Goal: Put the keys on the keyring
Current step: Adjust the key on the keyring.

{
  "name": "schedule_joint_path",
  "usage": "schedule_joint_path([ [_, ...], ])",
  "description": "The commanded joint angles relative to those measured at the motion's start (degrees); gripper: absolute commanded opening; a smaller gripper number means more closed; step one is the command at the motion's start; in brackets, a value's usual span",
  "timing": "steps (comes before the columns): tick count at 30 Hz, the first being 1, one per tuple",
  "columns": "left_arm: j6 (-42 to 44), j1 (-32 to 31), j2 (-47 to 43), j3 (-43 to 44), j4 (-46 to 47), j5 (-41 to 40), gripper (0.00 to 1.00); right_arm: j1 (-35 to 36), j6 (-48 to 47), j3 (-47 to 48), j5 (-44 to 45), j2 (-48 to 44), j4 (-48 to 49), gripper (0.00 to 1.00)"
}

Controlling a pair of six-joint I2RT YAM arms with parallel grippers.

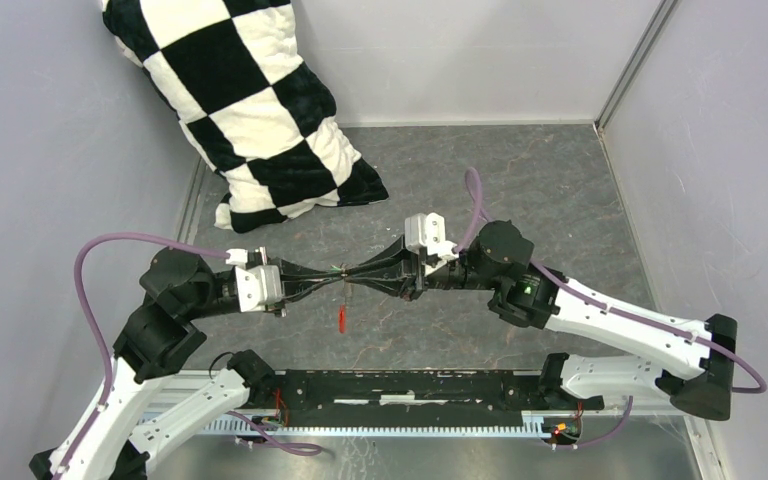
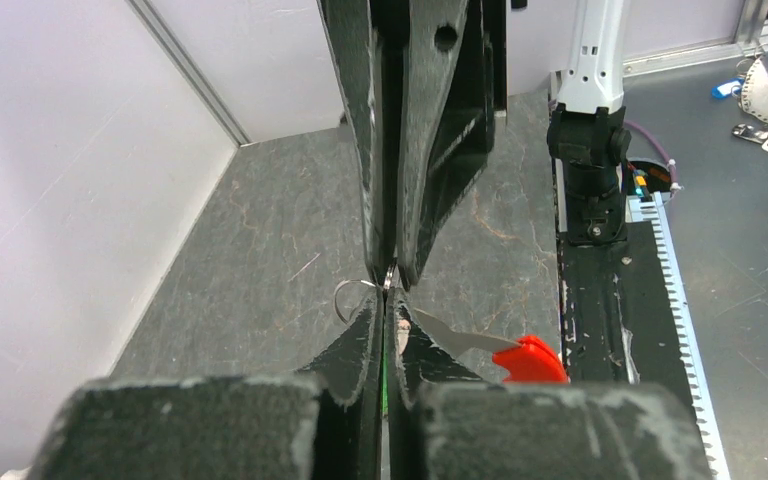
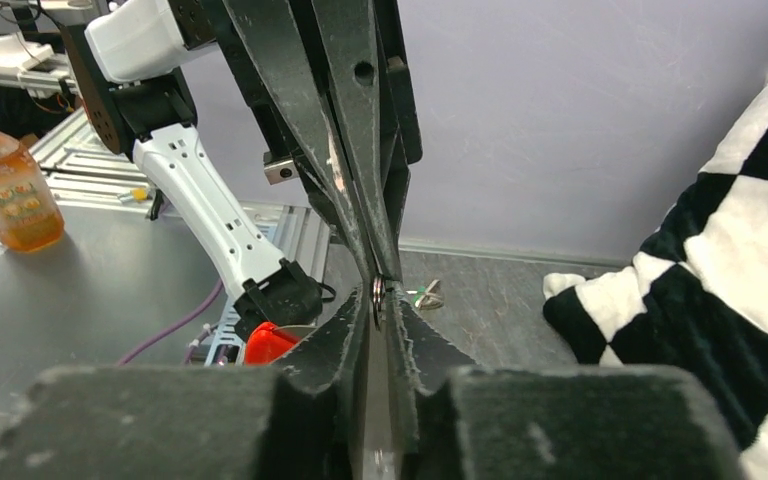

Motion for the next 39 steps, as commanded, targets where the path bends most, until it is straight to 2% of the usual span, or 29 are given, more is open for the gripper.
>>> schedule_joint_path([
  [1, 2.6, 0.0, 0.4, 0.9, 0.1, -1.2, 0.02, 0.3, -4.2, 9.3, -0.1, 0.1, -10.5, 0.19],
  [8, 10.1, 0.1, 1.8, 2.3, -3.3, -1.4, 0.02, 0.2, -8.9, 21.7, 0.1, 5.1, -31.0, 0.29],
  [11, 12.8, 0.1, 2.2, 3.0, -4.3, -1.4, 0.02, 0.2, -11.3, 28.4, 0.3, 8.7, -39.9, 0.3],
  [15, 15.1, 0.0, 2.9, 3.8, -5.2, -1.3, 0.02, 0.2, -12.7, 33.4, -0.1, 11.7, -46.3, 0.3],
  [24, 17.0, 0.1, 3.1, 3.9, -5.4, -0.8, 0.02, 0.2, -13.5, 36.1, 1.0, 12.9, -51.3, 0.27],
  [34, 17.0, 0.1, 2.7, 3.6, -5.3, 1.3, 0.02, 0.2, -13.5, 36.2, 0.3, 13.4, -49.8, 0.03],
  [36, 16.6, 0.1, 2.5, 3.5, -5.3, 2.3, 0.02, 0.3, -13.6, 36.1, 0.8, 13.3, -49.4, 0.01],
  [37, 16.1, 0.1, 2.3, 3.6, -5.3, 2.6, 0.06, 0.2, -13.7, 35.8, 1.3, 13.0, -49.1, 0.01],
  [38, 15.4, 0.1, 2.1, 3.8, -5.3, 2.6, 0.14, 0.2, -13.9, 35.2, 2.1, 12.5, -48.5, 0.01],
  [39, 14.4, 0.1, 1.8, 3.9, -5.4, 2.6, 0.28, 0.1, -13.9, 34.0, 2.6, 11.4, -47.6, 0.01],
])
